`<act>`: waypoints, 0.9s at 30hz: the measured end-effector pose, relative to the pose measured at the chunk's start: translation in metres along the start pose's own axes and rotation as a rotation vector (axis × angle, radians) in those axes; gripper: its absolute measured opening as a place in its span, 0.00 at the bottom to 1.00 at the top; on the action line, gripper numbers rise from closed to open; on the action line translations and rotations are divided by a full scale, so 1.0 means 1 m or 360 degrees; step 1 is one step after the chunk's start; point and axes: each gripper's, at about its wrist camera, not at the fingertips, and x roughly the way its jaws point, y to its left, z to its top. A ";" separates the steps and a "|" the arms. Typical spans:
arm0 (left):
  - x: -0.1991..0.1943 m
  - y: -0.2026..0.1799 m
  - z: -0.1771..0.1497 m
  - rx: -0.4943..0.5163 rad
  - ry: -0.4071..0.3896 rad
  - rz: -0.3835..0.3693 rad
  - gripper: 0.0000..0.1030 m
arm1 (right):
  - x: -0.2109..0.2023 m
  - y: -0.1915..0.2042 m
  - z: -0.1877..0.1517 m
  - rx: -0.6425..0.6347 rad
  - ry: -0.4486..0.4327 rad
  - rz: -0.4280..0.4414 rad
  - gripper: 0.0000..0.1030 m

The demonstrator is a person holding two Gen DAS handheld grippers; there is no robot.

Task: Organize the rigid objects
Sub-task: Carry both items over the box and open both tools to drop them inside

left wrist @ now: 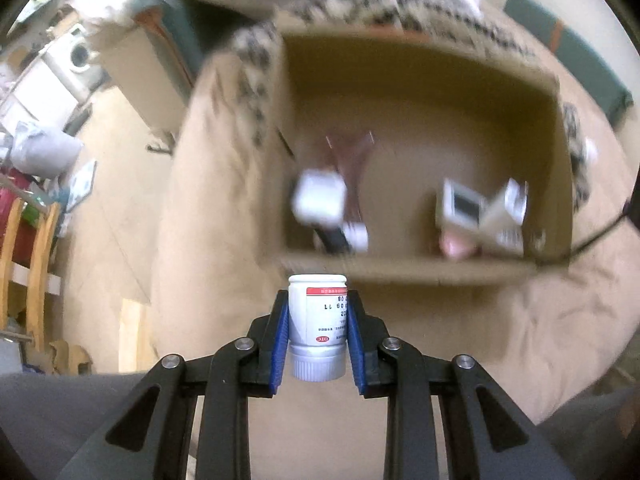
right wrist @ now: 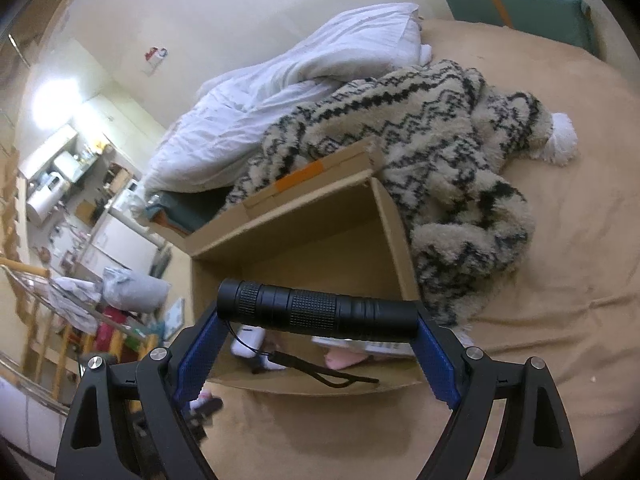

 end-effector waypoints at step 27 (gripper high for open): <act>0.059 -0.045 0.055 0.0224 -0.0236 0.0017 0.23 | 0.106 0.013 -0.003 -0.0329 0.0411 -0.0223 0.90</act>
